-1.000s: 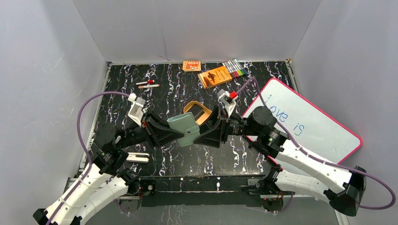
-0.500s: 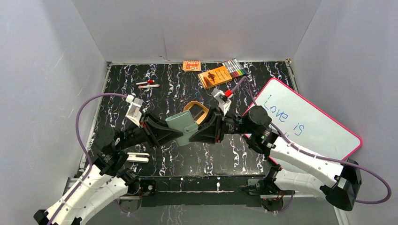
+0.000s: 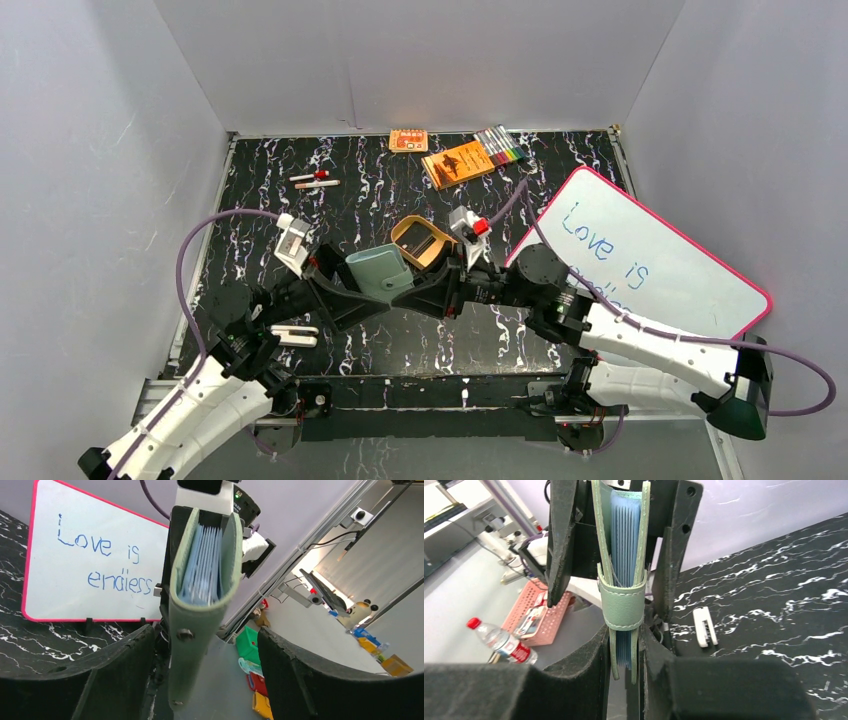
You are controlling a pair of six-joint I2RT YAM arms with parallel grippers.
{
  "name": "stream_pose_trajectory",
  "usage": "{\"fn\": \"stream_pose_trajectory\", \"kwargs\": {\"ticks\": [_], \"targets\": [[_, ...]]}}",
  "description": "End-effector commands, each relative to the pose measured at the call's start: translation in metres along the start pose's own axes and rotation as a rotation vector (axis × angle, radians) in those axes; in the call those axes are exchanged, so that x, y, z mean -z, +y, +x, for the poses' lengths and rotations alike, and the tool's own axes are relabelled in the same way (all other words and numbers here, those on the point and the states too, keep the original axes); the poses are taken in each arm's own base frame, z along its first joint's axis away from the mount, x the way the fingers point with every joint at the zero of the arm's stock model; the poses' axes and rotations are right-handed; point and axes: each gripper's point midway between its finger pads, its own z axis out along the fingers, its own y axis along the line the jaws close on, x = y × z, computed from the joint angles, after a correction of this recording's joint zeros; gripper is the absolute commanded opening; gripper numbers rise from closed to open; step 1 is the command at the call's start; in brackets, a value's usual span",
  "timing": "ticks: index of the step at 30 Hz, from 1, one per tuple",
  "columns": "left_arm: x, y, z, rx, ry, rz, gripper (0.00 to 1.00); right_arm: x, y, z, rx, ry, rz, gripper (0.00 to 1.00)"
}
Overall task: Put the credit cards into the card holder
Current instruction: Close the card holder.
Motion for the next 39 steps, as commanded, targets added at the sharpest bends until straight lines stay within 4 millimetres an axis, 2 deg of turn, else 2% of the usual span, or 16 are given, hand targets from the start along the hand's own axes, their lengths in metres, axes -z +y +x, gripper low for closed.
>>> {"fn": "stream_pose_trajectory", "kwargs": {"ticks": [1, 6, 9, 11, 15, 22, 25, 26, 29, 30, 32, 33, 39], "targets": [[0.003, -0.018, -0.011, 0.0, -0.057, 0.064, 0.73, 0.01, 0.006, -0.046, 0.126, -0.216, 0.02, 0.0], [0.004, -0.013, -0.009, 0.02, -0.073, 0.049, 0.74, 0.015, 0.005, -0.052, 0.138, -0.27, 0.03, 0.0], [0.002, -0.009, -0.01, 0.023, -0.084, 0.043, 0.7, 0.019, 0.001, -0.053, 0.129, -0.312, 0.043, 0.0], [0.0, -0.004, -0.009, 0.032, -0.081, 0.031, 0.63, 0.022, 0.002, -0.056, 0.124, -0.348, 0.039, 0.0], [-0.007, 0.001, -0.008, 0.045, -0.06, 0.033, 0.43, 0.021, 0.001, -0.054, 0.113, -0.358, 0.034, 0.0], [-0.011, 0.003, -0.009, 0.048, -0.055, 0.041, 0.21, 0.02, 0.002, -0.051, 0.108, -0.352, 0.022, 0.0], [-0.011, 0.003, -0.009, 0.053, -0.058, 0.043, 0.19, 0.019, 0.003, -0.048, 0.104, -0.337, 0.011, 0.0], [-0.011, 0.003, -0.009, 0.054, -0.06, 0.046, 0.22, 0.019, 0.004, -0.047, 0.101, -0.334, 0.007, 0.0], [-0.012, 0.004, -0.01, 0.057, -0.067, 0.042, 0.47, 0.019, 0.006, -0.046, 0.088, -0.331, -0.003, 0.0], [-0.012, 0.004, -0.01, 0.055, -0.069, 0.042, 0.52, 0.019, 0.006, -0.046, 0.085, -0.331, -0.007, 0.0], [-0.011, 0.002, -0.011, 0.049, -0.073, 0.051, 0.54, 0.019, 0.009, -0.047, 0.074, -0.331, -0.019, 0.0], [-0.011, 0.0, -0.012, 0.044, -0.076, 0.056, 0.53, 0.018, 0.01, -0.046, 0.068, -0.329, -0.023, 0.0], [-0.012, -0.007, -0.012, 0.021, -0.063, 0.096, 0.27, 0.017, 0.013, -0.045, 0.032, -0.325, -0.046, 0.0]]}}
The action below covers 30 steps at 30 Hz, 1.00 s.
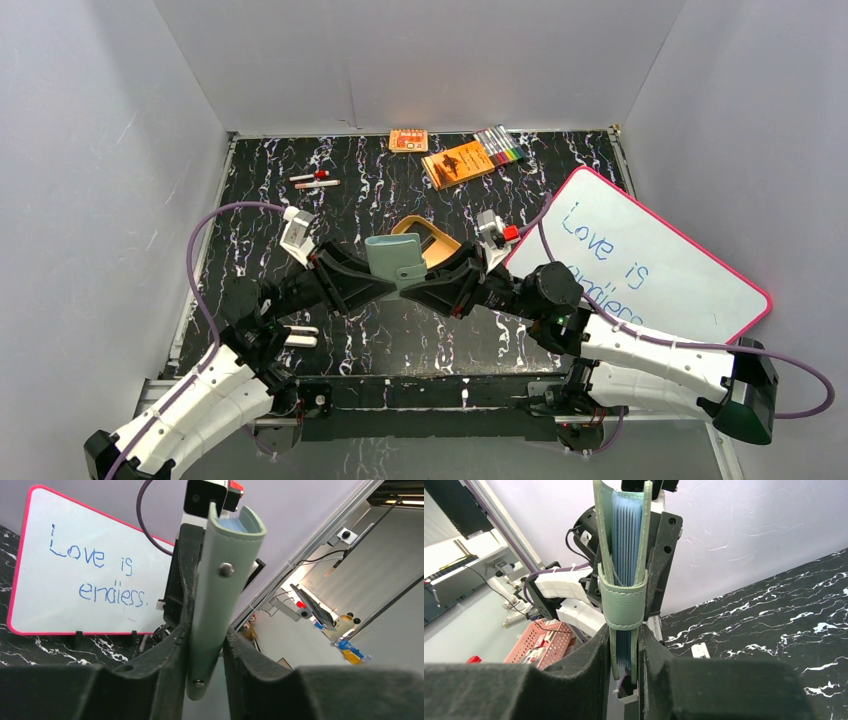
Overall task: Put the credit cards into the card holder
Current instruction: Close the card holder.
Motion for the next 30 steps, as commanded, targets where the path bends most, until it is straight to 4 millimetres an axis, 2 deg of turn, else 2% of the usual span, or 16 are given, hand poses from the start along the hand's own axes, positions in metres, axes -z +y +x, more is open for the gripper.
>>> {"fn": "stream_pose_trajectory", "kwargs": {"ticks": [1, 4, 6, 9, 12, 13, 16, 19, 22, 24, 26, 30], "targets": [[-0.001, -0.017, -0.005, -0.055, -0.004, 0.075, 0.24, -0.004, 0.022, -0.025, -0.007, -0.089, -0.086, 0.0], [-0.001, -0.019, -0.005, -0.059, -0.002, 0.086, 0.13, -0.006, 0.025, -0.024, -0.026, -0.081, -0.104, 0.0], [-0.001, -0.021, -0.005, -0.068, -0.003, 0.096, 0.01, -0.008, 0.026, -0.022, -0.038, -0.07, -0.112, 0.0], [0.001, -0.022, -0.005, -0.078, -0.008, 0.099, 0.0, -0.008, 0.029, -0.017, -0.055, -0.043, -0.129, 0.0], [0.004, -0.015, -0.009, -0.093, -0.046, 0.049, 0.0, -0.005, 0.033, -0.014, -0.043, -0.002, -0.139, 0.58], [0.006, -0.006, -0.009, -0.091, -0.048, -0.01, 0.0, -0.003, 0.03, -0.01, -0.04, 0.038, -0.107, 0.69], [0.018, 0.027, -0.016, -0.132, -0.074, -0.243, 0.0, 0.008, 0.02, -0.014, -0.003, 0.112, 0.012, 0.95], [0.044, 0.061, -0.025, -0.161, -0.091, -0.521, 0.0, 0.034, 0.007, -0.025, 0.065, 0.158, 0.173, 0.99], [0.08, 0.101, -0.018, -0.138, -0.07, -0.806, 0.0, 0.066, -0.023, -0.024, 0.124, 0.24, 0.399, 0.99], [0.098, 0.125, -0.005, -0.098, -0.04, -0.939, 0.0, 0.087, -0.047, -0.017, 0.145, 0.282, 0.545, 0.99], [0.111, 0.146, 0.017, -0.035, 0.012, -1.025, 0.0, 0.1, -0.067, -0.004, 0.154, 0.32, 0.649, 0.99], [0.129, 0.178, 0.055, 0.096, 0.079, -1.156, 0.0, 0.113, -0.098, 0.024, 0.135, 0.356, 0.777, 0.99]]}}
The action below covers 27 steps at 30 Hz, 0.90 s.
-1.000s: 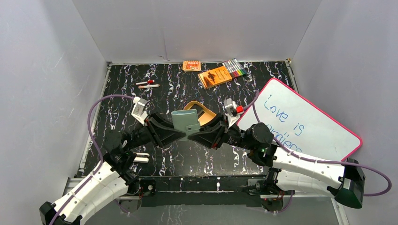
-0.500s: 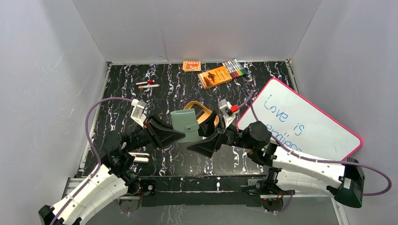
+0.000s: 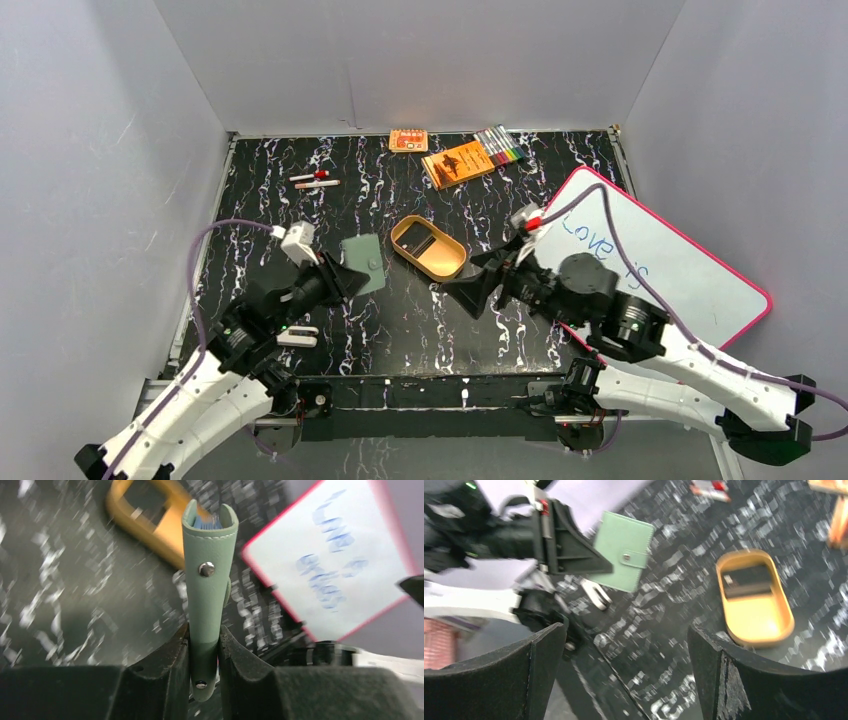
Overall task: Put the credit cards into the card holder
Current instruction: Place the card holder at the center of the board.
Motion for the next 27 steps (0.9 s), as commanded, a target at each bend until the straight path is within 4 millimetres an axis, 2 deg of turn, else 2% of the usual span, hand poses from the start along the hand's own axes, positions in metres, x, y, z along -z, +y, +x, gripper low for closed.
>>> {"fn": "stream_pose_trajectory", "kwargs": {"ticks": [1, 3, 7, 15, 18, 24, 27], "targets": [[-0.01, 0.066, 0.048, 0.069, 0.135, -0.279, 0.0, -0.008, -0.061, 0.062, 0.036, 0.155, 0.272, 0.99], [-0.013, 0.074, 0.055, 0.085, 0.144, -0.309, 0.0, -0.013, -0.065, 0.069, 0.013, 0.136, 0.284, 0.99], [-0.022, 0.078, 0.065, 0.103, 0.157, -0.294, 0.0, -0.021, -0.06, 0.075, -0.005, 0.109, 0.229, 0.99], [-0.043, 0.097, 0.107, 0.179, 0.323, -0.333, 0.0, -0.027, -0.054, 0.089, -0.012, 0.123, 0.173, 0.99], [-0.052, 0.102, 0.105, 0.23, 0.333, -0.314, 0.0, -0.027, -0.054, 0.094, -0.013, 0.134, 0.162, 0.99], [-0.084, 0.081, 0.091, 0.347, 0.377, -0.15, 0.0, -0.031, -0.048, 0.095, -0.02, 0.127, 0.127, 0.99], [-0.093, 0.08, 0.097, 0.381, 0.419, -0.12, 0.0, -0.031, -0.047, 0.094, -0.02, 0.126, 0.123, 0.99]]}}
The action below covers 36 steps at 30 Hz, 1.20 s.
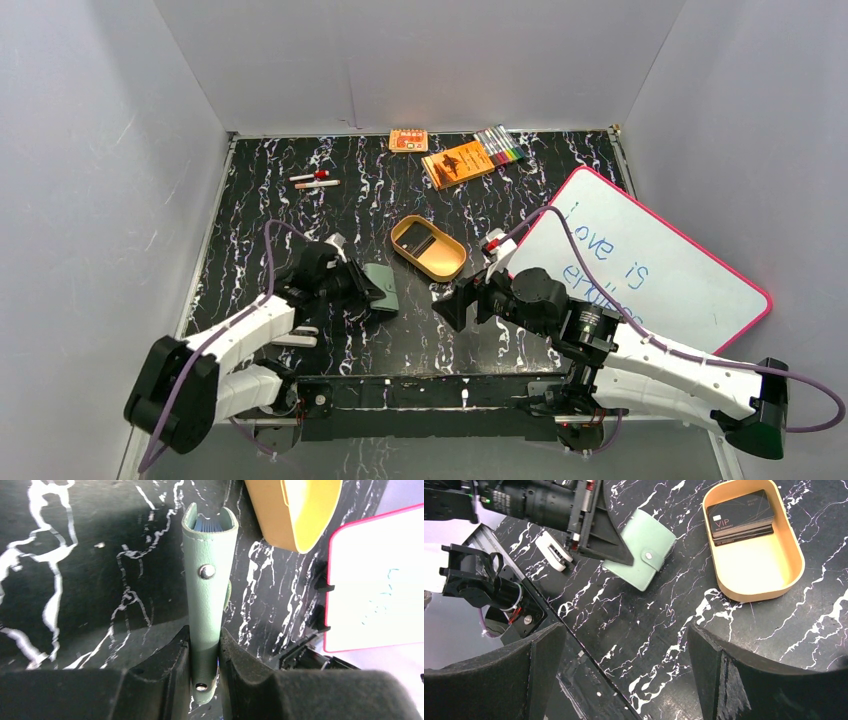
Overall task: Put the credit cards into the card holder
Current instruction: Place the card holder at the center of the board.
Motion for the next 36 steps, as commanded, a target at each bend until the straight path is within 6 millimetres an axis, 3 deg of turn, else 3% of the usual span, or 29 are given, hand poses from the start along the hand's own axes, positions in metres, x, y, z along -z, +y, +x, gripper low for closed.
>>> {"fn": "stream_pose_trajectory", "kwargs": {"ticks": [1, 9, 18, 28, 36], "targets": [[-0.003, -0.045, -0.007, -0.001, 0.06, 0.194, 0.0, 0.0, 0.014, -0.021, -0.019, -0.072, -0.053, 0.99], [-0.013, -0.009, -0.013, 0.075, 0.054, 0.11, 0.0, 0.001, 0.016, -0.024, -0.022, -0.078, -0.061, 0.99], [-0.016, 0.033, -0.004, 0.079, 0.064, -0.042, 0.06, 0.001, 0.016, -0.024, -0.021, -0.074, -0.06, 0.99], [-0.01, 0.048, -0.005, 0.082, 0.036, -0.131, 0.4, 0.003, 0.017, -0.027, -0.019, -0.075, -0.059, 0.99], [-0.01, 0.056, -0.003, 0.107, 0.027, -0.163, 0.5, 0.004, 0.017, -0.027, -0.02, -0.078, -0.058, 0.99]]}}
